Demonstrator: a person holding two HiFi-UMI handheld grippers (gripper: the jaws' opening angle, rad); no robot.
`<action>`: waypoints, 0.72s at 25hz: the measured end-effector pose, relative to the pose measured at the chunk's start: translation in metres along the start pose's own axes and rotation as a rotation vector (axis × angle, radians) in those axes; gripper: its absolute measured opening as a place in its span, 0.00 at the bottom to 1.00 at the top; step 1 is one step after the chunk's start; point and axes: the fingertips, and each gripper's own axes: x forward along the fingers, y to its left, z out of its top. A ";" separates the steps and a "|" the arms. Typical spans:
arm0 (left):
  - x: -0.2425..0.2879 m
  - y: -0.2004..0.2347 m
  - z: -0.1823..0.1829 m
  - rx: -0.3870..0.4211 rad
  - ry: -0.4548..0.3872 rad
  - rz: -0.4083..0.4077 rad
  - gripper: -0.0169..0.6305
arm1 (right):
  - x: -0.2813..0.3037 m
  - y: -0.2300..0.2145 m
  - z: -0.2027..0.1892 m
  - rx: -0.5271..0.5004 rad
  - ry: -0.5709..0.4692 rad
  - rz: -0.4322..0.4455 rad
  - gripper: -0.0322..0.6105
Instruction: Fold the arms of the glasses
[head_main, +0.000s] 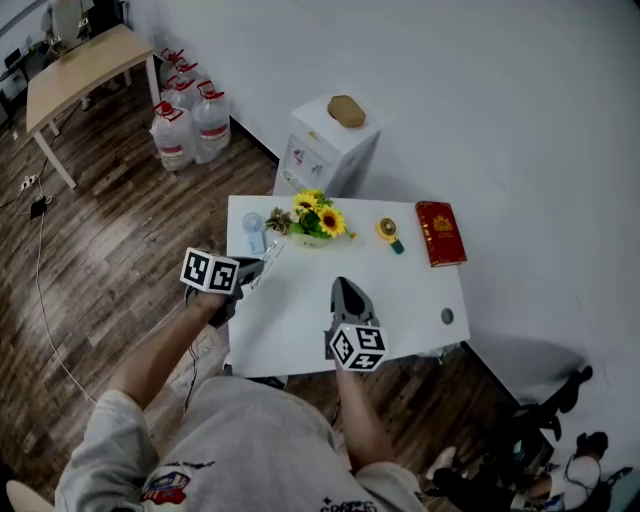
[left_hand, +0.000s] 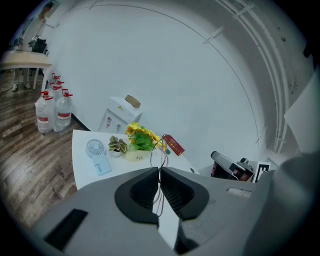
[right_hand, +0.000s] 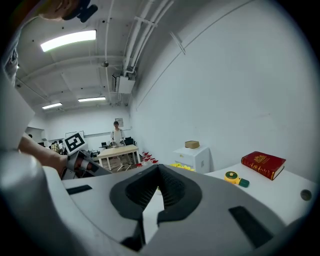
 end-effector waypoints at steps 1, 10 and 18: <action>0.000 -0.001 0.001 0.009 0.001 0.000 0.05 | -0.001 0.000 0.001 -0.005 -0.001 -0.004 0.05; -0.001 0.001 0.007 0.017 -0.004 -0.006 0.05 | 0.003 0.003 -0.002 -0.002 0.009 0.001 0.05; 0.002 0.005 0.003 0.015 0.020 -0.009 0.05 | 0.002 0.005 -0.005 -0.018 0.016 -0.006 0.05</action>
